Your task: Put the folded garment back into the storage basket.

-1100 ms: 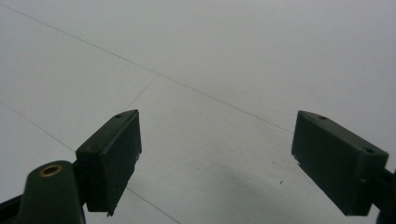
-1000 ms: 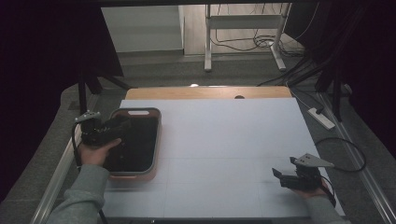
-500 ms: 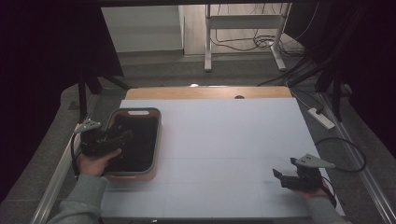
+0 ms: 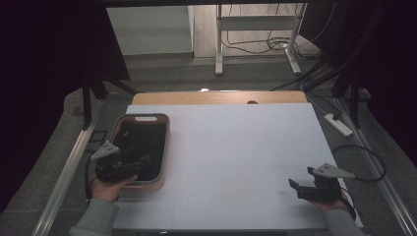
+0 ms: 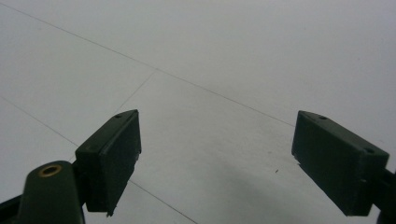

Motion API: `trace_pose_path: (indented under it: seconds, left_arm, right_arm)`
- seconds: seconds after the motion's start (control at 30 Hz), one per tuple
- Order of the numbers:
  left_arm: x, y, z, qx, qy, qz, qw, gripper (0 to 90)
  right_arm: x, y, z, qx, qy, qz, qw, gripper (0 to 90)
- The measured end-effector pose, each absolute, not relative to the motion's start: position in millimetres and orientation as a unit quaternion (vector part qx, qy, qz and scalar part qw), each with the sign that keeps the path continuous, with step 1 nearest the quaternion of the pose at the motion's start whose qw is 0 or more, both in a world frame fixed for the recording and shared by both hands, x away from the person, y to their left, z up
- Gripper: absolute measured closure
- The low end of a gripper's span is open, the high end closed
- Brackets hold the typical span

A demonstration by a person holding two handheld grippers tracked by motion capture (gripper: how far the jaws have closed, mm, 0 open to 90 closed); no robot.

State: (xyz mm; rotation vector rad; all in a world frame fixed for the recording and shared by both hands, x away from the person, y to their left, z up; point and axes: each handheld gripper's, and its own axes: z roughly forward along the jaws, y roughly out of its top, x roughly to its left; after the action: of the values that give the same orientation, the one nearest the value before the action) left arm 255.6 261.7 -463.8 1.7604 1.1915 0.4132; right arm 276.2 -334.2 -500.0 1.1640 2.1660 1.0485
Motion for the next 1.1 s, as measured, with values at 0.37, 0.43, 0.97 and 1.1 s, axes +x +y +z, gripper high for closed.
trace_pose_path:
  seconds: [0.37,0.43,0.97,1.1]
  left_arm:
    - [238.3,239.5,-470.9,0.732,0.456,0.163,0.479,26.0]
    - [234.8,236.8,-472.8,0.738,0.45,0.164,0.475,25.8]
    - [227.7,232.1,-480.4,0.753,0.435,0.163,0.467,25.6]
    - [228.0,231.8,-480.4,0.752,0.434,0.164,0.468,25.6]
  right_arm:
    - [271.8,-333.7,-497.4,0.411,0.792,0.384,0.237,16.1]
    - [270.4,-333.6,-496.9,0.408,0.792,0.387,0.237,16.0]
    - [269.2,-333.6,-496.7,0.4,0.793,0.394,0.235,16.0]
    - [269.1,-333.5,-496.5,0.399,0.794,0.395,0.235,16.1]
